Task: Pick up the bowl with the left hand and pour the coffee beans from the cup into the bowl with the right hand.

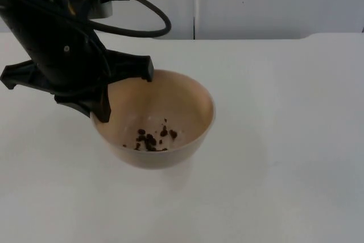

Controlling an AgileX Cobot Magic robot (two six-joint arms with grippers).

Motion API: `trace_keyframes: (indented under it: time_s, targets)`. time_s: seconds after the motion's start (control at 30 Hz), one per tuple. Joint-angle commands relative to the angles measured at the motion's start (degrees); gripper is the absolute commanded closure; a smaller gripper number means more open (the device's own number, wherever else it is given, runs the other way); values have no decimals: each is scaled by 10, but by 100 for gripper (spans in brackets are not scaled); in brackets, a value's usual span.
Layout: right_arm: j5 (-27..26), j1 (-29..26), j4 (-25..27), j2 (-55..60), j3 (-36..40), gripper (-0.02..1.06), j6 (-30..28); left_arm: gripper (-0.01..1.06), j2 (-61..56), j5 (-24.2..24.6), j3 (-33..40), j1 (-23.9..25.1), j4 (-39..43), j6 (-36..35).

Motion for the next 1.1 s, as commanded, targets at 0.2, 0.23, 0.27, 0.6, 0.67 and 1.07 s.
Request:
trace_keyframes:
  time_s: [0.2, 0.23, 0.27, 0.6, 0.67, 1.07]
  targets:
    - [2, 4, -36, -6, -4, 105, 5, 105, -3, -7, -3, -3, 1, 0]
    - [2, 4, -36, -6, -4, 105, 5, 105, -3, -7, -3, -3, 1, 0]
    - [2, 4, -36, -6, -4, 105, 5, 105, -3, -7, -3, -3, 1, 0]
    - [2, 11, -43, -5, 4, 105, 26, 105, -3, -7, -3, -3, 1, 0]
    - [3, 11, -48, -5, 11, 105, 27, 105, -3, -6, -3, -3, 1, 0]
    - [3, 11, -81, -5, 39, 105, 71, 105, -3, -6, -3, -3, 1, 0]
